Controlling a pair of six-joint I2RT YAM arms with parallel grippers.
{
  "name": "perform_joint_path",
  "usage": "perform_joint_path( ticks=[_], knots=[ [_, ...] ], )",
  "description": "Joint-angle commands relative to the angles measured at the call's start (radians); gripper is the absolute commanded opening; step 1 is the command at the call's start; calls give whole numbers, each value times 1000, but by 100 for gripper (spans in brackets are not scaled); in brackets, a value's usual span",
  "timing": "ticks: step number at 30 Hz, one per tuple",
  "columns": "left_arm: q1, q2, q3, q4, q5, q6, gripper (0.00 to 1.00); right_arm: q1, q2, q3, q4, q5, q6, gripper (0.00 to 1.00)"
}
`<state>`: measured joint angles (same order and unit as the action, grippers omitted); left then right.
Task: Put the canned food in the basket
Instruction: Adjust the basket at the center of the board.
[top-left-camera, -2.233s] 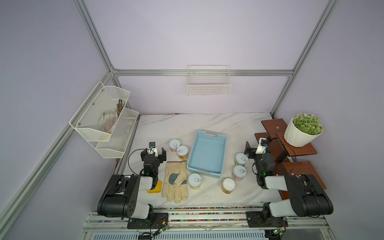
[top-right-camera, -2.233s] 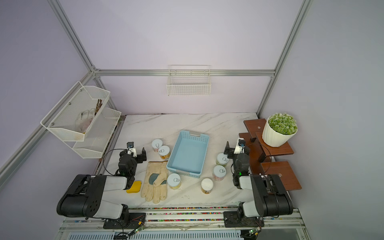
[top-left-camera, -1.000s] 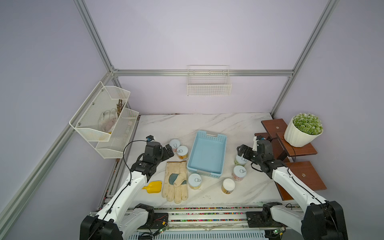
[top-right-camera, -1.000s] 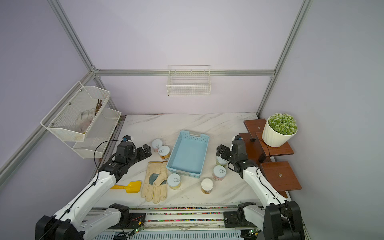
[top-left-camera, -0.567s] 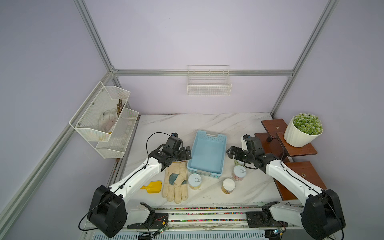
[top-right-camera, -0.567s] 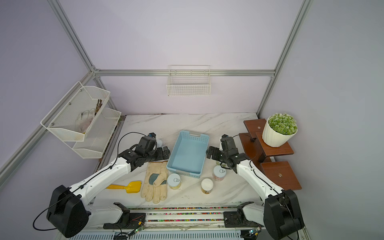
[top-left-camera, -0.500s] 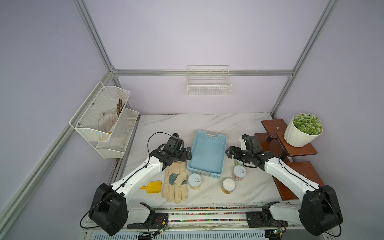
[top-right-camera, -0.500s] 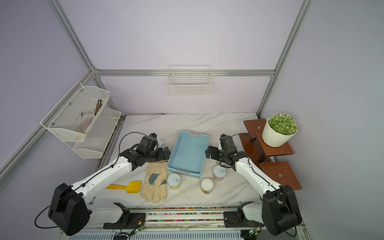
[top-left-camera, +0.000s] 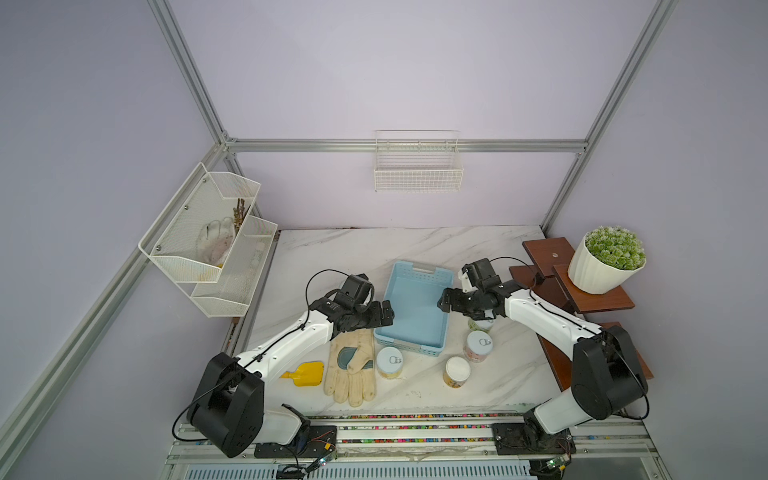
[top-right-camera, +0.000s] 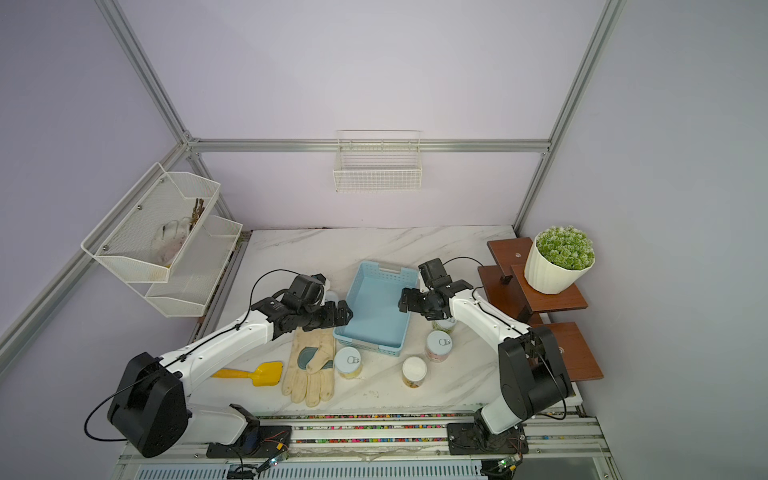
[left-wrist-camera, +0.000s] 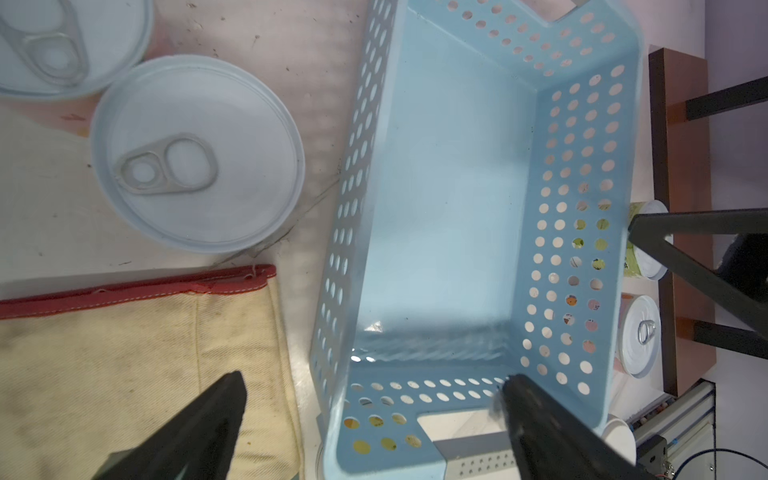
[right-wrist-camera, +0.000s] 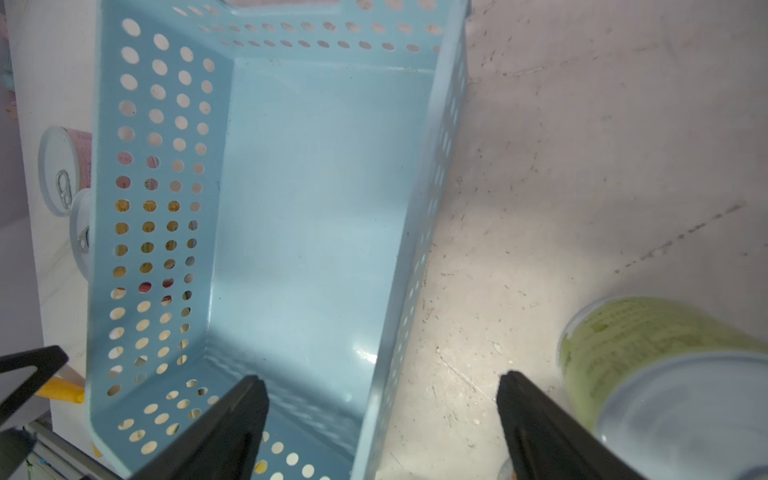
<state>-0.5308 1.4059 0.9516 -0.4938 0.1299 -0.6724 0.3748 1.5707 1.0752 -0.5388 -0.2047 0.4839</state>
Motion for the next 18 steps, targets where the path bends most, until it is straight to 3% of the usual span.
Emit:
perform_joint_path(
  ticks=[1,5,18],
  knots=[
    [-10,55,8,69,66,-10,96,11,39,37,-39,19,-9,86],
    [-27,105,37,69,75,3,93,21,82,70,-51,22,-16,79],
    [-104,134,67,69,74,-3,81,39,225,233,-79,-19,-52,75]
  ],
)
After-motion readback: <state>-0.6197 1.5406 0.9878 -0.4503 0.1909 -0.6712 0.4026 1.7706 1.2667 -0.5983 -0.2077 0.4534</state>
